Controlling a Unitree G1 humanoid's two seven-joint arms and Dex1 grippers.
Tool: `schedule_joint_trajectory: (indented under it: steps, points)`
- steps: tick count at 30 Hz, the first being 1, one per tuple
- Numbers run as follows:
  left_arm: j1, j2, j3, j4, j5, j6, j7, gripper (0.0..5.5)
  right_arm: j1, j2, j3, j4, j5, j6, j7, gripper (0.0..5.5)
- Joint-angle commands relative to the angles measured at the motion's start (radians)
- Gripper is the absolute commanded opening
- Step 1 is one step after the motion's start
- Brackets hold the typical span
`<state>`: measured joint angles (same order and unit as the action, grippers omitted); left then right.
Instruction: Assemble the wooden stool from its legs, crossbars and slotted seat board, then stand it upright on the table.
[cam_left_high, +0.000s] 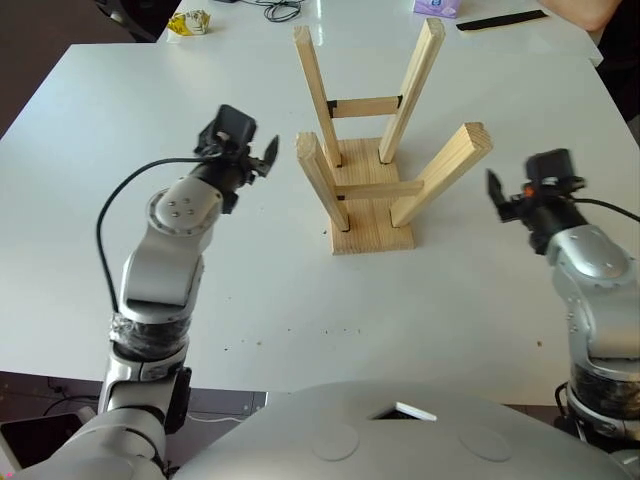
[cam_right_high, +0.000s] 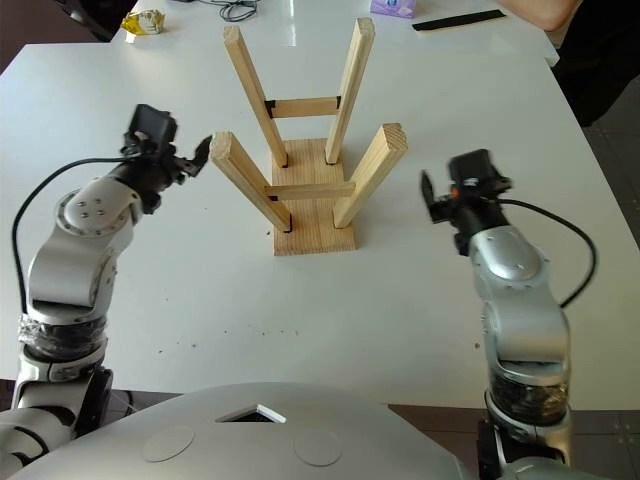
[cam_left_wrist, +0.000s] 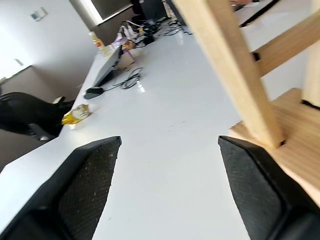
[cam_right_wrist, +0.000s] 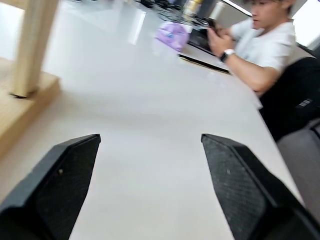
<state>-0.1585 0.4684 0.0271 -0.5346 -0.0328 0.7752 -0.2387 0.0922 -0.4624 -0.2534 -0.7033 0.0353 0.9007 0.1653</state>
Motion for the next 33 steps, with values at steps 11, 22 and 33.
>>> schedule_joint_trajectory:
  steps: [11,22,33]
  points:
    - [-0.072,-0.090,-0.304,-0.224,-0.119,0.252,-0.105,3.62,-0.459,0.419,0.512,0.015,-0.018,0.182,-0.156,3.74]
    - [-0.144,-0.077,-0.365,-0.103,-0.029,0.287,-0.078,3.62,-0.370,0.363,0.415,0.019,-0.069,0.229,-0.130,3.74]
    - [-0.019,-0.072,-0.356,-0.231,-0.108,0.163,-0.160,3.62,-0.229,0.123,0.142,0.103,-0.081,0.052,0.002,3.74]
